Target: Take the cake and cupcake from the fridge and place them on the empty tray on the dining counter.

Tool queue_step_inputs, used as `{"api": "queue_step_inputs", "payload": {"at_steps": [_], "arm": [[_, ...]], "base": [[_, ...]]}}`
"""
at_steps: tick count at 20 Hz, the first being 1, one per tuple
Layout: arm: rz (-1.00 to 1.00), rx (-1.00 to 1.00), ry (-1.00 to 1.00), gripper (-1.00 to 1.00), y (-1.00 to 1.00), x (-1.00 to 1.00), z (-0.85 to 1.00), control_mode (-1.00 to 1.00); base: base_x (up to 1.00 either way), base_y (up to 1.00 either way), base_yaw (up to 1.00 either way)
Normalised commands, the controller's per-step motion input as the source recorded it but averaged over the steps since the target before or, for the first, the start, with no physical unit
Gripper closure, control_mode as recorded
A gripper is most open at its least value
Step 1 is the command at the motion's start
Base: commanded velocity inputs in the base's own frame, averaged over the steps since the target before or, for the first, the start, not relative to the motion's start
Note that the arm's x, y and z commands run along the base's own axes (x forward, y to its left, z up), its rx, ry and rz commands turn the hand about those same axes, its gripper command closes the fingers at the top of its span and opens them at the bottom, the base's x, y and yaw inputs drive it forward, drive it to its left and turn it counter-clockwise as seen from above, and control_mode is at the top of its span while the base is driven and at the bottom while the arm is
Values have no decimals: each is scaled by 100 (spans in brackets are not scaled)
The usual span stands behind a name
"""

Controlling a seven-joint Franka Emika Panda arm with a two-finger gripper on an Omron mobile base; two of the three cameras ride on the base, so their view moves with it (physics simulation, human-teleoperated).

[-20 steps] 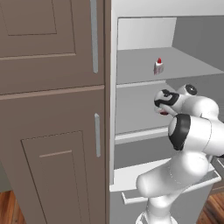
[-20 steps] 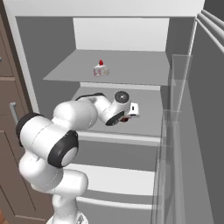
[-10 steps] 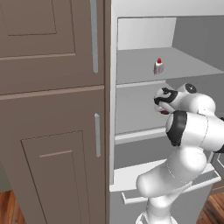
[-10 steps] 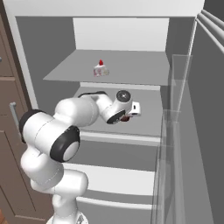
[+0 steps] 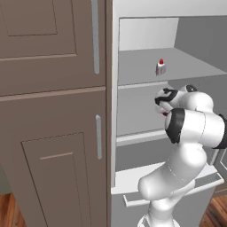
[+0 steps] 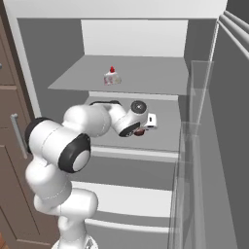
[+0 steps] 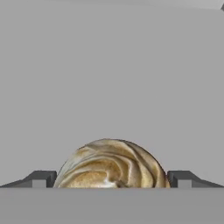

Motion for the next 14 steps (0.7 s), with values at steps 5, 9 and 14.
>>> {"api": "queue_step_inputs", "payload": {"at_steps": [5, 9, 14], "arm": [[0, 0, 0, 100, 0, 5, -41, -100], [0, 0, 0, 100, 0, 0, -38, -100], [0, 0, 0, 100, 0, 0, -30, -100]], "base": [[0, 0, 0], [0, 0, 0], [0, 0, 0]]}}
